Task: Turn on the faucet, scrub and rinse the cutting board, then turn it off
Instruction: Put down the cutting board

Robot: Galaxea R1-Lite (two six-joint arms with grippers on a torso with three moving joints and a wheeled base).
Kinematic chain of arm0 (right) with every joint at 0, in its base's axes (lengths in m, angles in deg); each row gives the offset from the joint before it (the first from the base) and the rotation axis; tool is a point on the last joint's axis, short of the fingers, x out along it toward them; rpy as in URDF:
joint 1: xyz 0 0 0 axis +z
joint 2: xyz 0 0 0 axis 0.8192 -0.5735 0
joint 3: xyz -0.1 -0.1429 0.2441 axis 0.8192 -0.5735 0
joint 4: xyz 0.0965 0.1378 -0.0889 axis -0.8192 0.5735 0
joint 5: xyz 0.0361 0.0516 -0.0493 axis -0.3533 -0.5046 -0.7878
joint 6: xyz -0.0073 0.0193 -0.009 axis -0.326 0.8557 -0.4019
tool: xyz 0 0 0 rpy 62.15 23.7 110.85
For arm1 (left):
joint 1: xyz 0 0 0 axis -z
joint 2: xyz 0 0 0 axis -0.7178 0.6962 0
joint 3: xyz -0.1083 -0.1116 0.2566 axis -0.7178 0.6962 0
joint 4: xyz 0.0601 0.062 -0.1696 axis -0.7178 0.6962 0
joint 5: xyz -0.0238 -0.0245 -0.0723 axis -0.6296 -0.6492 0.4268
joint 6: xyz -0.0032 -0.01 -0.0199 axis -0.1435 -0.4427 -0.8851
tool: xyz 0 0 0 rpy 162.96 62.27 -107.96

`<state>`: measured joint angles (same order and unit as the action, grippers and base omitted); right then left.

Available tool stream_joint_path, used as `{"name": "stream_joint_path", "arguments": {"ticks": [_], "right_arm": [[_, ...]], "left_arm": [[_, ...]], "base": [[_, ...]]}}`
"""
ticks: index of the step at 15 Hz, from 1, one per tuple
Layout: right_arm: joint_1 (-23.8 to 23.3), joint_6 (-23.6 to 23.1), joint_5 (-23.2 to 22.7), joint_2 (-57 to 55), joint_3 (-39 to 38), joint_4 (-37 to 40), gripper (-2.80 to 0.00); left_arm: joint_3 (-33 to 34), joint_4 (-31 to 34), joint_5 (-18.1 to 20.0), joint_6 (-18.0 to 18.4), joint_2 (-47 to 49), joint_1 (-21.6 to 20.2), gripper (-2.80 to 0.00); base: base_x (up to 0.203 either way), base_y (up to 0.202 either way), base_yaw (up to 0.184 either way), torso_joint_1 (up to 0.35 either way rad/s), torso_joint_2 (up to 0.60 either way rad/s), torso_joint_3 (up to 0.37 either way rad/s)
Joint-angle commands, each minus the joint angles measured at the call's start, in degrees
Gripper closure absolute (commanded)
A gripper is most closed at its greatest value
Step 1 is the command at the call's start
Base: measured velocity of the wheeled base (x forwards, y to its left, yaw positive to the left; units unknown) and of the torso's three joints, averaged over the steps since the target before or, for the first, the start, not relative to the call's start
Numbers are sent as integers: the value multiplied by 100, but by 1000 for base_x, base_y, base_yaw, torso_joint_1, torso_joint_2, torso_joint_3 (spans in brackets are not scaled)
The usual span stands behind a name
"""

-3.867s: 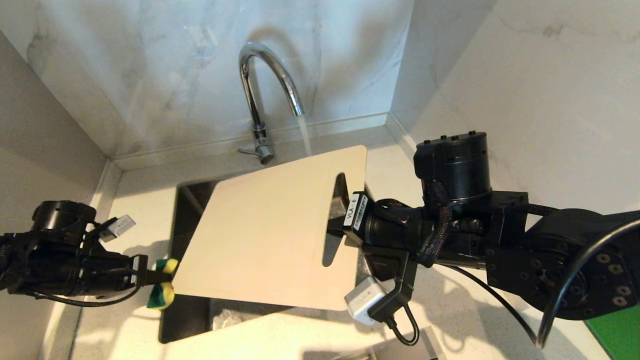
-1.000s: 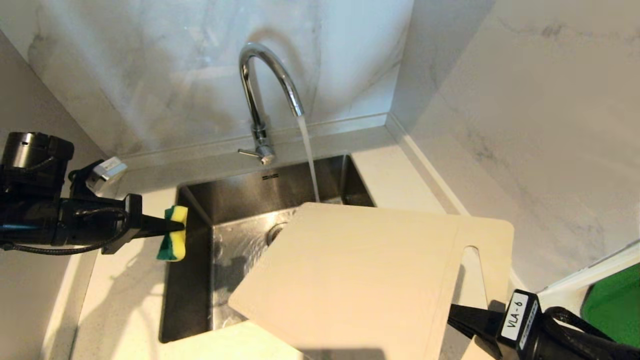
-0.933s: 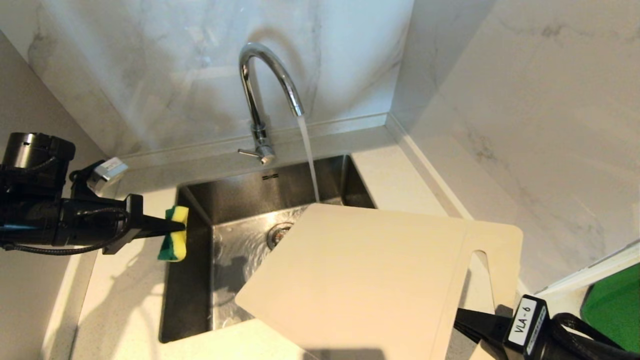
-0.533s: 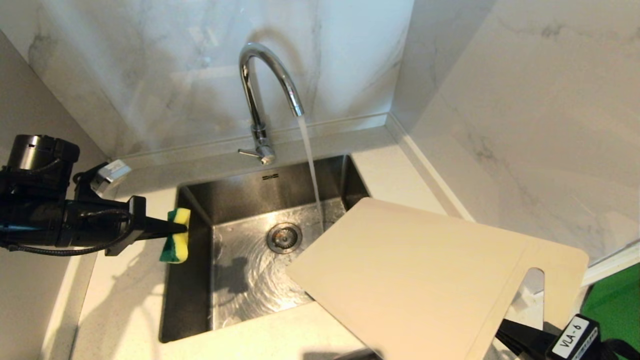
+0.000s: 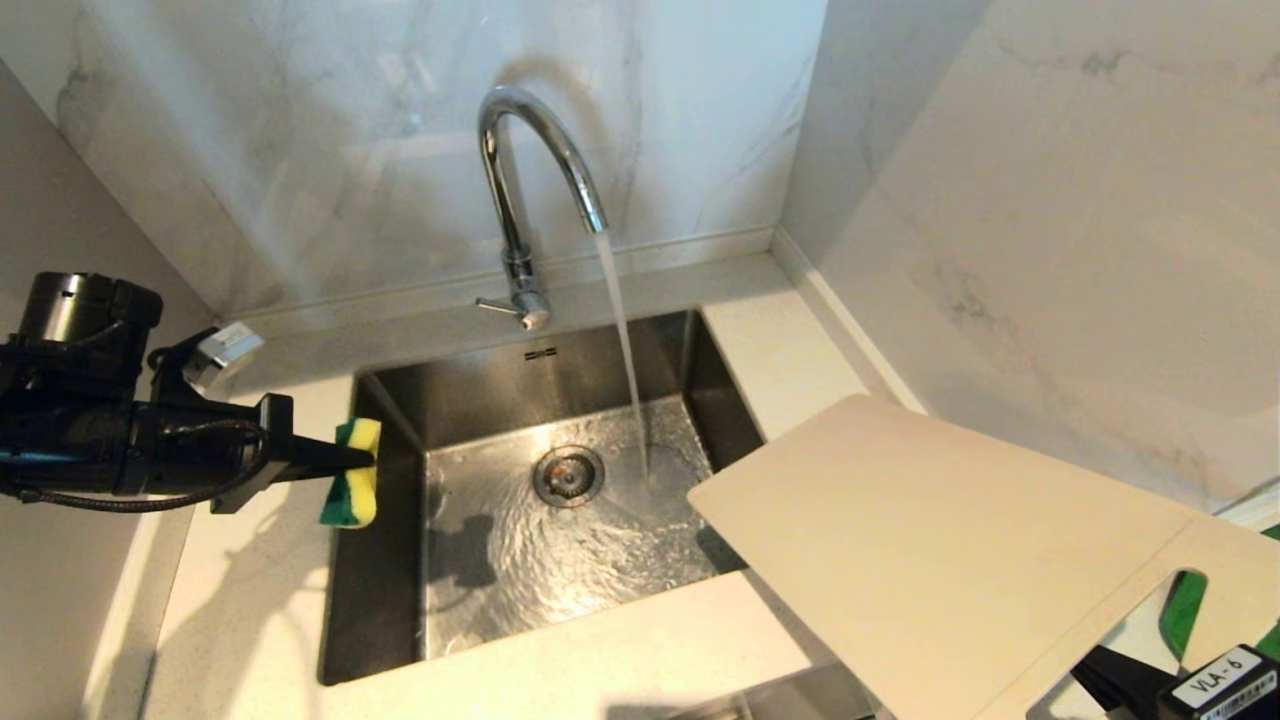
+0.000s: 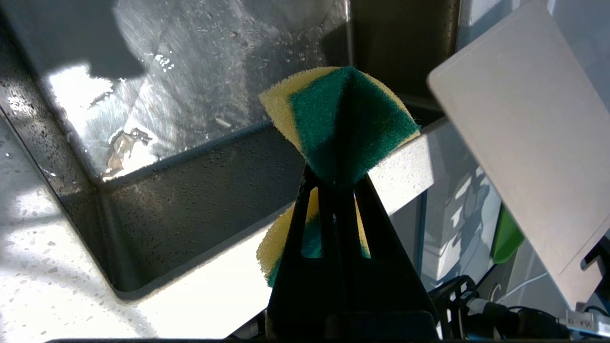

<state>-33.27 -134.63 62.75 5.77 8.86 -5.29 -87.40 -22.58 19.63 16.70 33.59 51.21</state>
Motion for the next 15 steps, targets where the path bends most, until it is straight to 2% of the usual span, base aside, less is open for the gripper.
{"name": "stream_joint_path", "arguments": {"ticks": [1, 5, 7, 12, 15], "right_arm": [[-38, 8, 61, -77, -43, -14, 0], [-57, 84, 226, -250, -59, 3, 0], [-236, 130, 259, -354, -56, 7, 0], [-317, 455, 249, -989, 37, 12, 0], [-319, 859, 178, -1290, 35, 8, 0]], "left_arm": [[2, 4, 17, -16, 44, 2, 0], [37, 4, 17, -16, 58, 34, 0], [37, 4, 17, -16, 71, 29, 0], [57, -106, 17, -16, 229, 29, 0], [107, -303, 2, -16, 402, 22, 0]], "base": [[0, 0, 0, 0, 0, 0], [0, 0, 0, 0, 0, 0], [0, 0, 0, 0, 0, 0], [0, 0, 0, 0, 0, 0], [0, 0, 0, 0, 0, 0]]}}
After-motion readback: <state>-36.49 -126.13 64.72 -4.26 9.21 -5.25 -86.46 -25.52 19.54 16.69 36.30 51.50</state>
